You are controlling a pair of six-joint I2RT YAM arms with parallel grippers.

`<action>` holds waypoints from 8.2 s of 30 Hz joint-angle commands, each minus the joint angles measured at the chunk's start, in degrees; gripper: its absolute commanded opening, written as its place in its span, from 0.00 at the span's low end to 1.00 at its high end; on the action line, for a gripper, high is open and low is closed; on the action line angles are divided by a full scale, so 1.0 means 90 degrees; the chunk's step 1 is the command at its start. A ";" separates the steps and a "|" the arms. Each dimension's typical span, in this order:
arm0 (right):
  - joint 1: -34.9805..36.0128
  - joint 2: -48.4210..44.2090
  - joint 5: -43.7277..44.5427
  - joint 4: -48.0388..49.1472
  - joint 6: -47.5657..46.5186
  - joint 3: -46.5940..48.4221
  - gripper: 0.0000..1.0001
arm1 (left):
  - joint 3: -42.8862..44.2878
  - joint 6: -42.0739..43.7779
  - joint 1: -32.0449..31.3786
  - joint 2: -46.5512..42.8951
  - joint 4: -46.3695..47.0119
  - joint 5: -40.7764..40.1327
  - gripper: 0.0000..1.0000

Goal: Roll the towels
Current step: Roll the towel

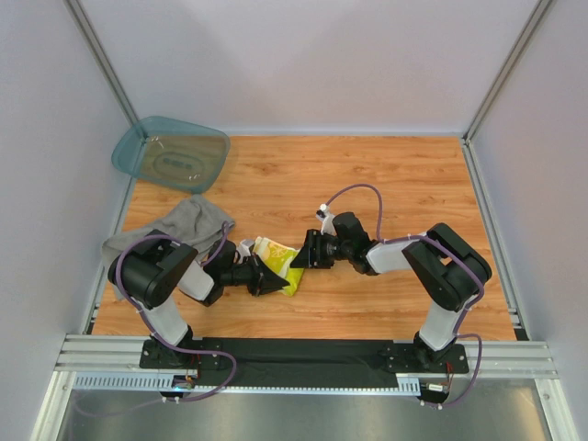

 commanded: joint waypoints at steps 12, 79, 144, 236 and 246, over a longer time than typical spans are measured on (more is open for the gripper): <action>0.0079 0.0442 0.0673 -0.0411 -0.0006 0.0026 0.41 | 0.0133 0.0357 0.0134 -0.0384 -0.1407 -0.0037 0.23; 0.1378 0.0813 0.2344 -0.6027 -0.0876 0.3132 0.40 | 0.4537 0.5008 -0.5491 -0.0747 -0.9093 -0.8395 0.49; -0.0106 -0.0056 0.2705 -0.6272 -0.1130 0.1872 0.45 | 0.4362 0.6375 -0.5120 0.0406 -0.8187 -0.8651 0.24; 0.0128 0.0227 0.0488 -0.1407 0.0316 0.0534 0.15 | 0.1130 0.3766 -0.0335 -0.2200 -0.6007 -0.2097 0.45; 0.0362 0.0012 0.1093 -0.2899 -0.0007 0.1002 0.13 | 0.2378 0.5026 -0.1475 -0.3724 -0.8487 -0.4741 0.65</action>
